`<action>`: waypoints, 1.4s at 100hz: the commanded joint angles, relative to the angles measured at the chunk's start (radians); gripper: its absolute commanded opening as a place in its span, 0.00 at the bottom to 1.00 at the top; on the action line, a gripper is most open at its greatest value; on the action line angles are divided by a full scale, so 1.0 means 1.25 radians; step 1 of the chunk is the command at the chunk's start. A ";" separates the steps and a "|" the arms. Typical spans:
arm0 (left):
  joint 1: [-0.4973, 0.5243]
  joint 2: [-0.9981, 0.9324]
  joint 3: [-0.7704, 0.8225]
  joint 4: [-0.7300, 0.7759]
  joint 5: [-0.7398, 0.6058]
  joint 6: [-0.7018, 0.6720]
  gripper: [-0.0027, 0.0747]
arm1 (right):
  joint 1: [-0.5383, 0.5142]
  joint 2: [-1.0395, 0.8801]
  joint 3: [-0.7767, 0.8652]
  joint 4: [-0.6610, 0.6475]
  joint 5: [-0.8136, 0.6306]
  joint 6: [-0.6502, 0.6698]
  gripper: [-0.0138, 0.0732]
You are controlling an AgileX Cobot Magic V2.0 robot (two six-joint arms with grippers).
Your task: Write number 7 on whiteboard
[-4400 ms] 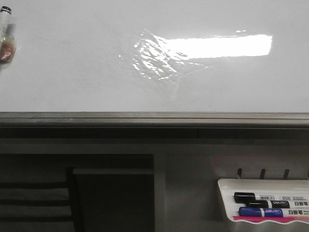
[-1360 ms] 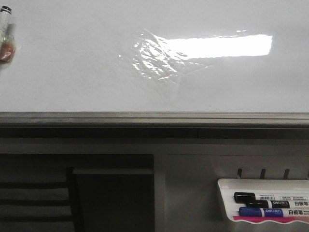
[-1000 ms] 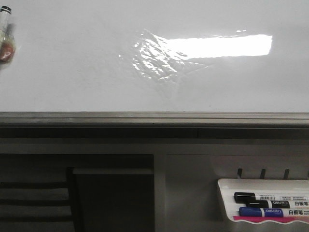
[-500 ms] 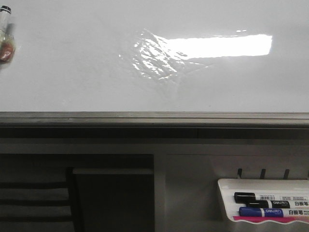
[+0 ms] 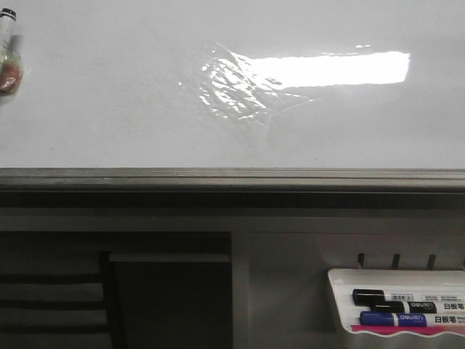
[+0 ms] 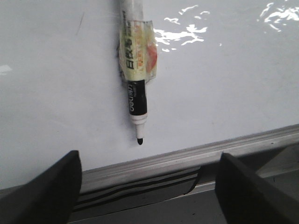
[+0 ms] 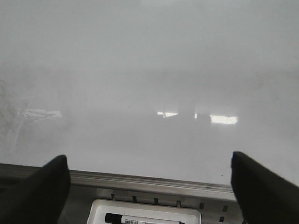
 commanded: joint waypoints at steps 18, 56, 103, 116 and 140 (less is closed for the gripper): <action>-0.007 0.124 -0.031 -0.029 -0.193 0.000 0.74 | -0.006 0.011 -0.030 0.004 -0.069 -0.004 0.88; -0.007 0.210 -0.031 -0.029 -0.319 0.000 0.60 | -0.006 0.011 -0.030 0.004 -0.069 -0.004 0.88; -0.020 0.250 -0.045 -0.029 -0.370 0.000 0.45 | -0.006 0.011 -0.030 0.004 -0.069 -0.004 0.88; -0.044 0.251 -0.048 -0.004 -0.385 0.000 0.39 | -0.006 0.011 -0.030 0.004 -0.062 -0.004 0.88; -0.053 0.251 -0.048 0.015 -0.387 0.000 0.14 | -0.006 0.011 -0.030 0.004 -0.053 -0.004 0.88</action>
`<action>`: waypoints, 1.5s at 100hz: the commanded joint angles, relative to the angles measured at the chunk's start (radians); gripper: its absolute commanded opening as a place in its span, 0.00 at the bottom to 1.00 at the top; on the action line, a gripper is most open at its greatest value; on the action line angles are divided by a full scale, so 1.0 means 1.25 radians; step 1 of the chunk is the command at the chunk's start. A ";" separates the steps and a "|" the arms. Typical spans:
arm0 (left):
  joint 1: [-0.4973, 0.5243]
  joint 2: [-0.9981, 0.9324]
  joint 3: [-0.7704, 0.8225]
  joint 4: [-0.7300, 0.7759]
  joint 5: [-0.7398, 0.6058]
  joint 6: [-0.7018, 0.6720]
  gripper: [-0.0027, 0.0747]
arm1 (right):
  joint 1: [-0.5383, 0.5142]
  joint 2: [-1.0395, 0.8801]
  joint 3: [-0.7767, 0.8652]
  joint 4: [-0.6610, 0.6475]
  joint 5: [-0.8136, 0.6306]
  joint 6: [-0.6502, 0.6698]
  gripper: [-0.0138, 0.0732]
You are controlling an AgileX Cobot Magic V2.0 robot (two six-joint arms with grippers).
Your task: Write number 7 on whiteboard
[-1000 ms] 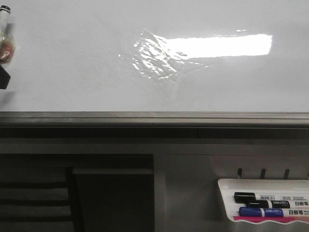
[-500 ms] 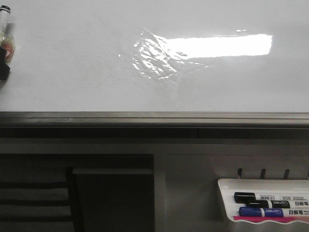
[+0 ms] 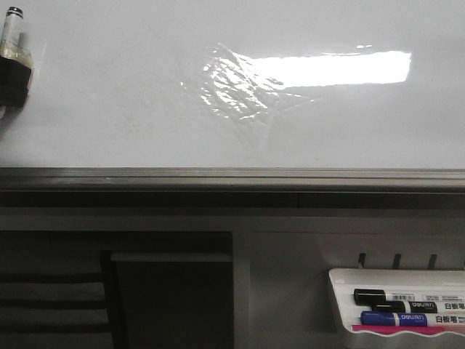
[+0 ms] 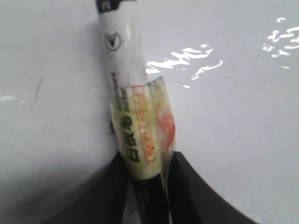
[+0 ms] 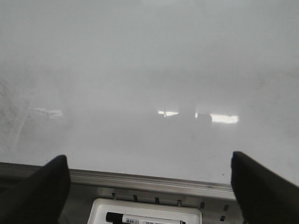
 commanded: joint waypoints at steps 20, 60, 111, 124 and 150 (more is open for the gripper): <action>-0.007 -0.011 -0.024 0.004 -0.052 0.000 0.01 | -0.006 0.011 -0.030 0.003 -0.057 -0.004 0.88; -0.026 -0.077 -0.166 0.011 0.508 0.070 0.01 | -0.006 0.011 -0.105 0.003 0.063 -0.012 0.88; -0.360 -0.075 -0.318 -0.061 0.717 0.384 0.01 | -0.004 0.189 -0.258 0.212 0.312 -0.283 0.86; -0.437 -0.075 -0.318 -0.061 0.666 0.413 0.01 | 0.001 0.271 -0.294 0.429 0.406 -0.590 0.86; -0.514 -0.075 -0.318 -0.061 0.643 0.453 0.01 | 0.091 0.383 -0.299 0.629 0.415 -0.918 0.86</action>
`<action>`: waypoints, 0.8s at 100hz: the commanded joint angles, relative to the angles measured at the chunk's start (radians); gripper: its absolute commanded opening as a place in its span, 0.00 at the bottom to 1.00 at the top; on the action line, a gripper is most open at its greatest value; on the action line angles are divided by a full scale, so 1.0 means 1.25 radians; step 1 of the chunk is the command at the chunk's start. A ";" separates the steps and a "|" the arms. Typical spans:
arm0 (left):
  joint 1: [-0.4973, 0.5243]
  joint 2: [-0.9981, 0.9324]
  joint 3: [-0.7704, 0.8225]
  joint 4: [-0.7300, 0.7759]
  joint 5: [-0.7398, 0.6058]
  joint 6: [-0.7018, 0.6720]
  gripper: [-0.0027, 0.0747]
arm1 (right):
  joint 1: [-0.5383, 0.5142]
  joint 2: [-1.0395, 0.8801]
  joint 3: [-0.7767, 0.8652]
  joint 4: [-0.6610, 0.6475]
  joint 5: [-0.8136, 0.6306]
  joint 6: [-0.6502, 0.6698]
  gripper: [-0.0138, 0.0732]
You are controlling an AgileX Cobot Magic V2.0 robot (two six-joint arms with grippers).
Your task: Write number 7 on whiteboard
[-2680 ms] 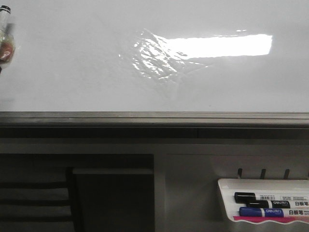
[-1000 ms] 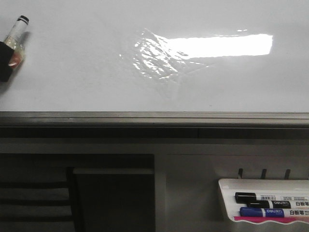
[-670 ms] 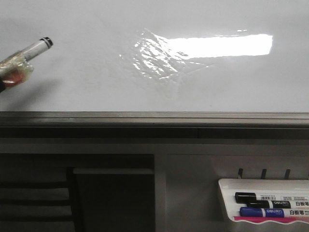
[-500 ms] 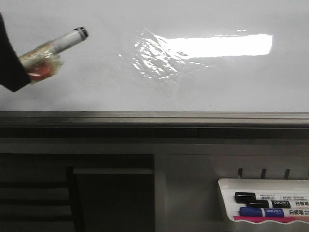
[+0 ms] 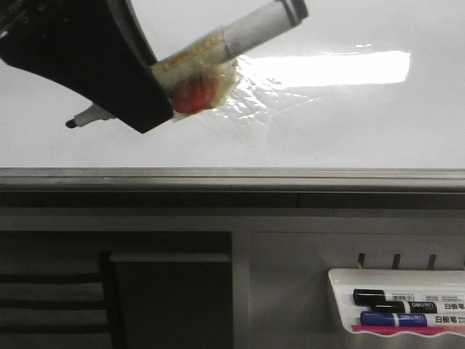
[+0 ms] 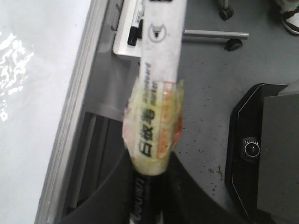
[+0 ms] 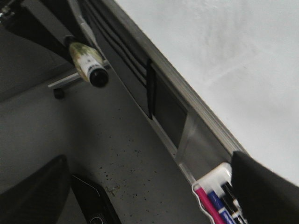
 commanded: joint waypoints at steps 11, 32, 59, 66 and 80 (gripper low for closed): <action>-0.023 -0.021 -0.027 -0.015 -0.046 0.011 0.01 | 0.101 0.070 -0.057 0.069 -0.051 -0.087 0.77; -0.023 -0.021 -0.027 -0.015 -0.048 0.011 0.01 | 0.246 0.172 -0.115 0.021 -0.115 -0.110 0.63; -0.023 -0.021 -0.027 -0.015 -0.048 0.011 0.01 | 0.347 0.281 -0.138 -0.002 -0.201 -0.110 0.62; -0.023 -0.021 -0.027 -0.015 -0.049 0.011 0.01 | 0.349 0.293 -0.138 -0.002 -0.202 -0.110 0.60; -0.023 -0.021 -0.027 -0.015 -0.049 0.011 0.01 | 0.349 0.297 -0.138 -0.001 -0.204 -0.110 0.49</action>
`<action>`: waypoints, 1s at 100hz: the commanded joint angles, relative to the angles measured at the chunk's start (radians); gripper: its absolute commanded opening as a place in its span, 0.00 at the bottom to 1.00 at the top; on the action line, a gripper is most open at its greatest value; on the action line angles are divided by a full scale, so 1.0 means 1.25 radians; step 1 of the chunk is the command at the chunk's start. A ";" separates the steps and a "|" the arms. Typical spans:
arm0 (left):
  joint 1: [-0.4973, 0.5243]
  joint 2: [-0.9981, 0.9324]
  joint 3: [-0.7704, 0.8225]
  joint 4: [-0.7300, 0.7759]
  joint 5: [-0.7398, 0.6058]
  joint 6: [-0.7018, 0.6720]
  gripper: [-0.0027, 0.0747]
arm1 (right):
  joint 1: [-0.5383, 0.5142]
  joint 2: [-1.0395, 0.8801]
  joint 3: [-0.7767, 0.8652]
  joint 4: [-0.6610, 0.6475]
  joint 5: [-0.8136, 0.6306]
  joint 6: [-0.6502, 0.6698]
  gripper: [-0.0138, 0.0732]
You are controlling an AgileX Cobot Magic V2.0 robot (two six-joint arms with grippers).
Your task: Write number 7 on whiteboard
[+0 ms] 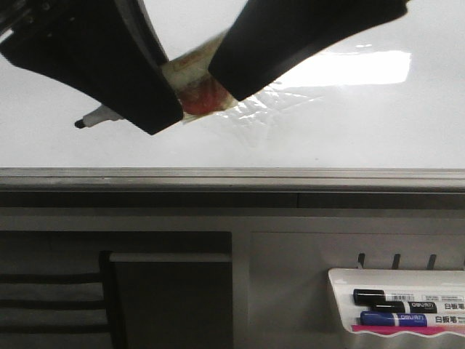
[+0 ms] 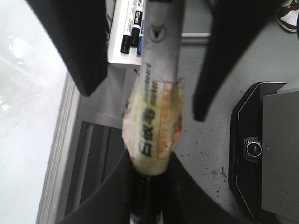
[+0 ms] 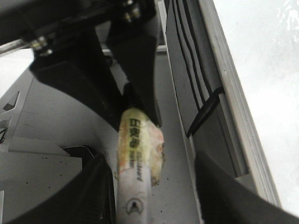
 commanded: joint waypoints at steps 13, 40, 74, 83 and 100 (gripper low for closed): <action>-0.005 -0.021 -0.027 -0.015 -0.041 0.000 0.01 | 0.000 -0.015 -0.027 0.026 -0.022 -0.012 0.42; -0.005 -0.021 -0.027 -0.015 -0.041 0.000 0.01 | 0.000 -0.015 -0.027 0.026 -0.013 -0.012 0.23; -0.005 -0.021 -0.028 -0.014 -0.046 0.000 0.35 | 0.000 -0.015 -0.027 0.026 0.001 -0.012 0.11; -0.005 -0.026 -0.034 -0.012 -0.046 -0.016 0.53 | 0.000 -0.019 -0.027 0.023 0.001 -0.006 0.11; 0.028 -0.069 -0.040 -0.005 -0.048 -0.059 0.55 | -0.020 -0.062 -0.027 -0.071 0.000 0.103 0.11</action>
